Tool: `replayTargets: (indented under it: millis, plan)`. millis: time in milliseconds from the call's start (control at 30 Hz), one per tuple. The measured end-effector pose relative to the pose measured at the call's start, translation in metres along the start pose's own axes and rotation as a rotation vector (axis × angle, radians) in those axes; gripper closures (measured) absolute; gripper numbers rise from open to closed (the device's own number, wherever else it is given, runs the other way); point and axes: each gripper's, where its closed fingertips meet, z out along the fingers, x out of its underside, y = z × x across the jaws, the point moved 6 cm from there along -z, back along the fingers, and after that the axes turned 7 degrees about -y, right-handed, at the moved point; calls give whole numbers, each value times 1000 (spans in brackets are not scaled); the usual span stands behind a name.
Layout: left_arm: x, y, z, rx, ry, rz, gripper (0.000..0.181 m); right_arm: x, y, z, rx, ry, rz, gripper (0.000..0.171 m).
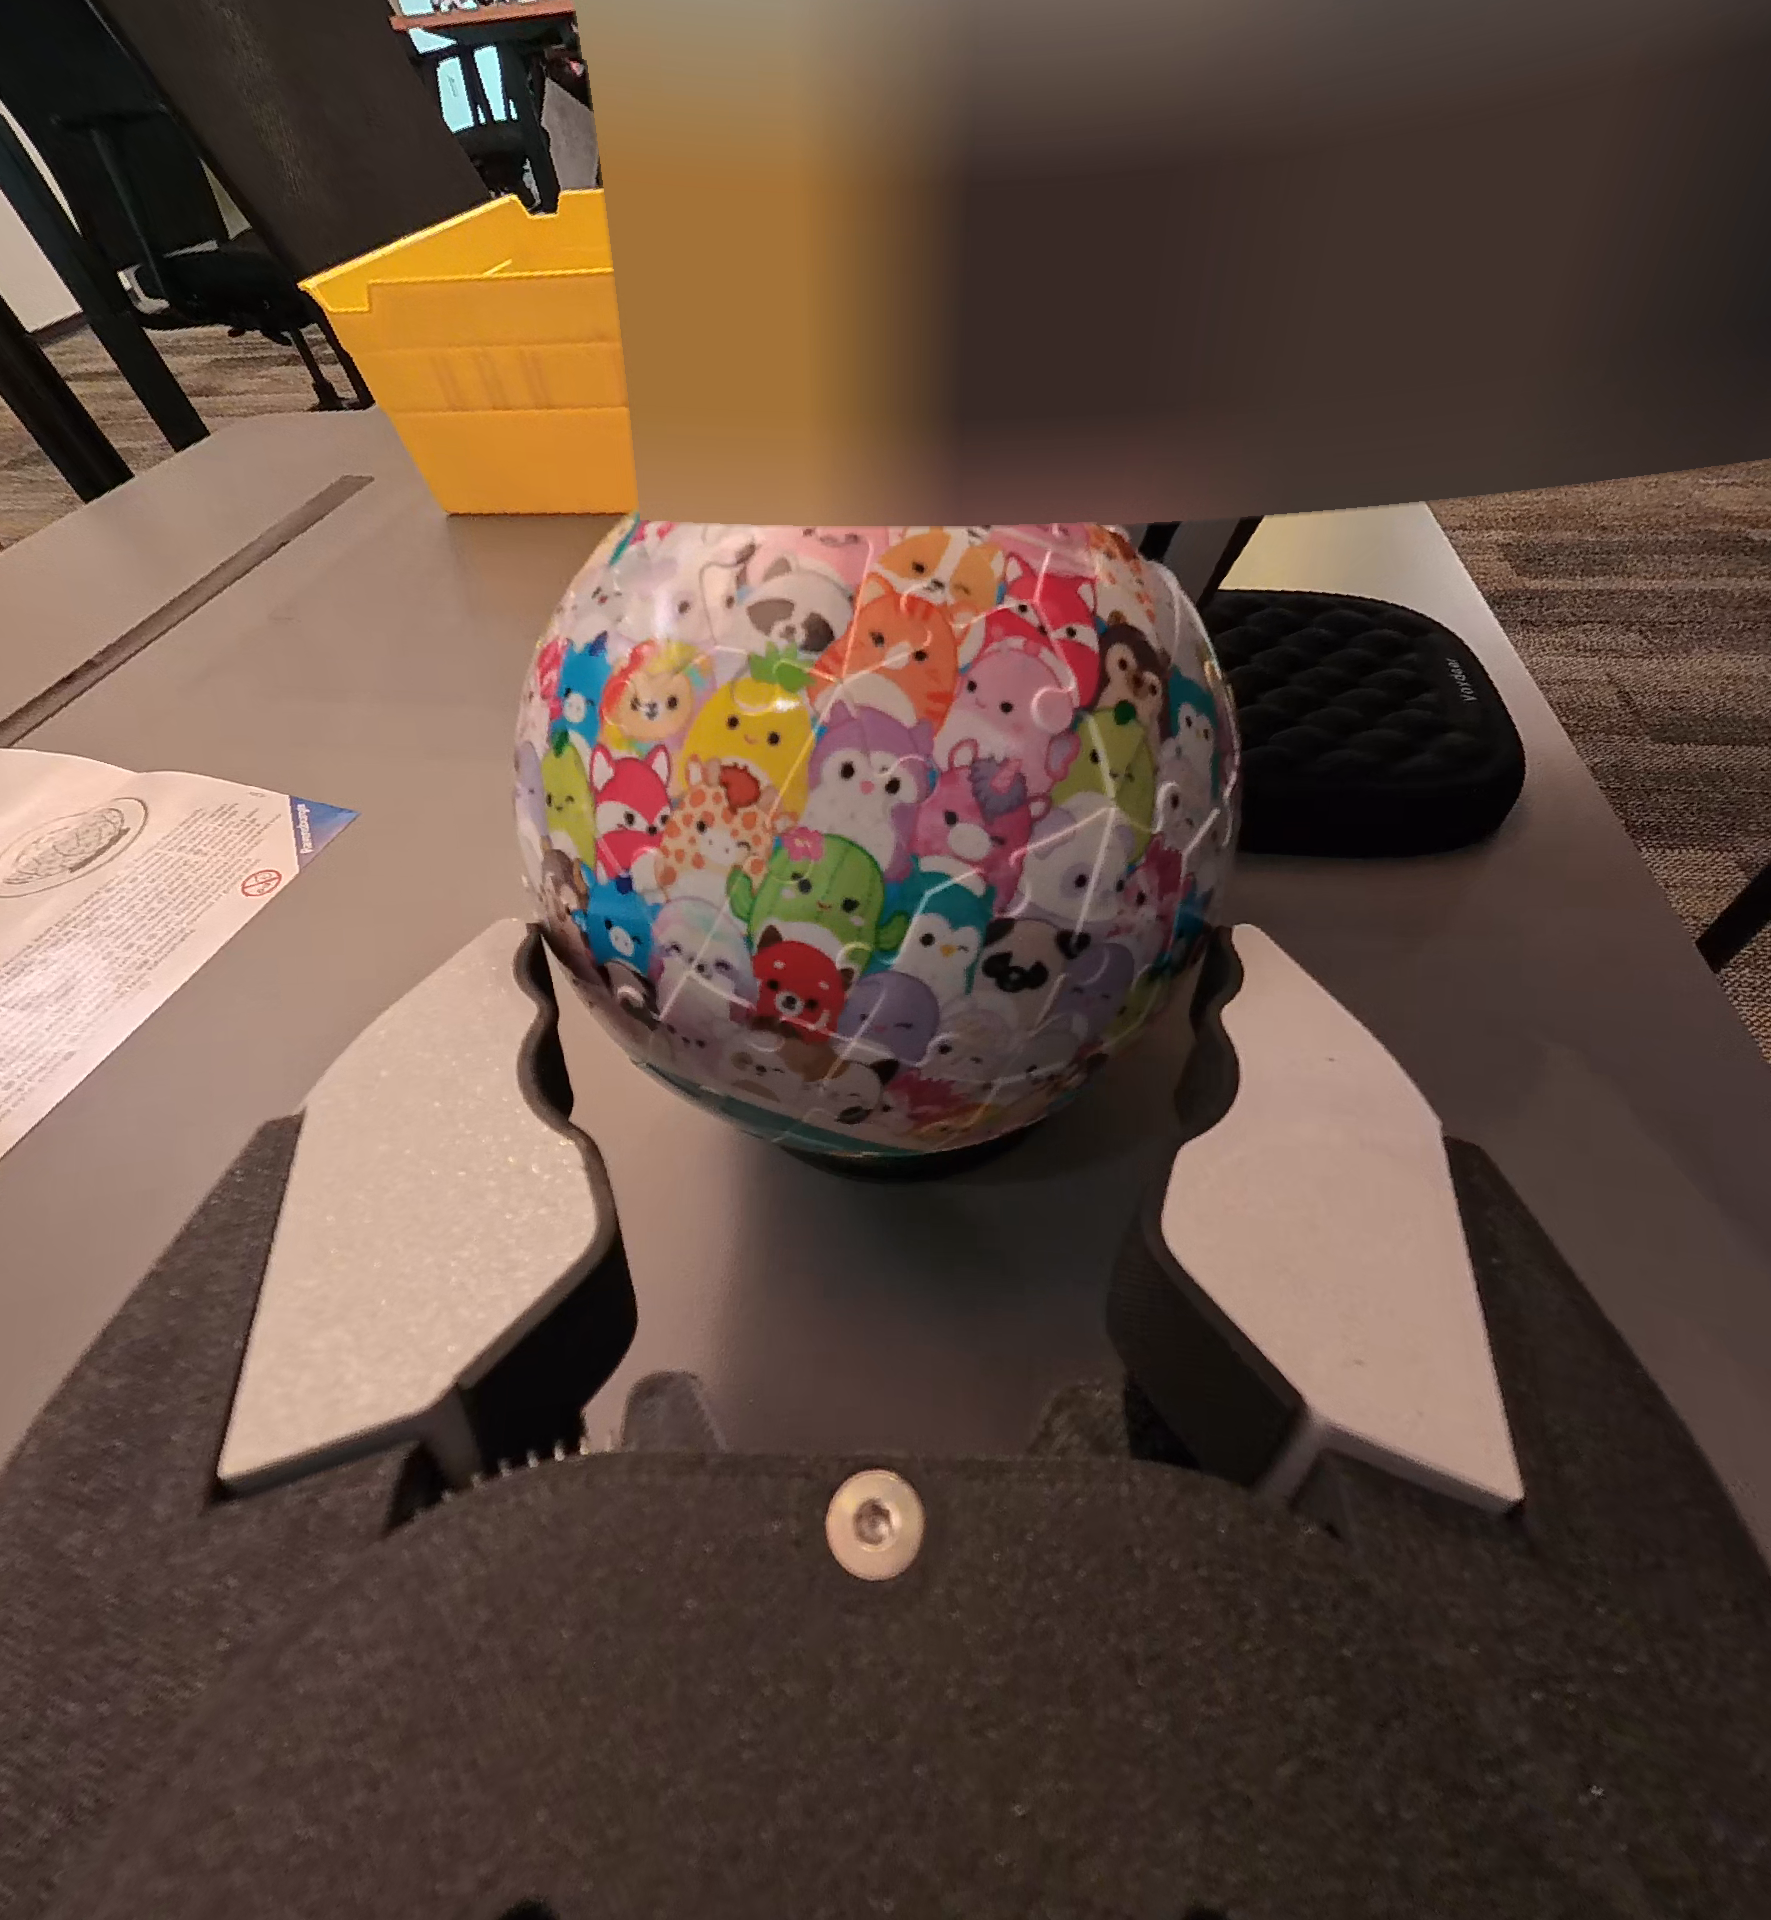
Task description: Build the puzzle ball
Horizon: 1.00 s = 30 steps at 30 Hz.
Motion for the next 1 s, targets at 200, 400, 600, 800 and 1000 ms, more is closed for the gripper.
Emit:
replayTargets:
  millis: [200,400,600,800,1000]
  plan:
    - [0,0,0,0,0,0,66,1,2,-3,34,-6,6,165]
    - [0,0,1,-1,-1,0,66,0,2,-9,80,-11,21,167]
    - [0,-1,0,0,-2,-2,66,2,7,-19,137,-11,58,168]
    - [-2,-2,-1,3,-9,-8,65,0,14,-37,249,-4,102,168]
    - [-7,-3,-6,-8,-33,-10,63,-1,26,-52,357,32,182,168]
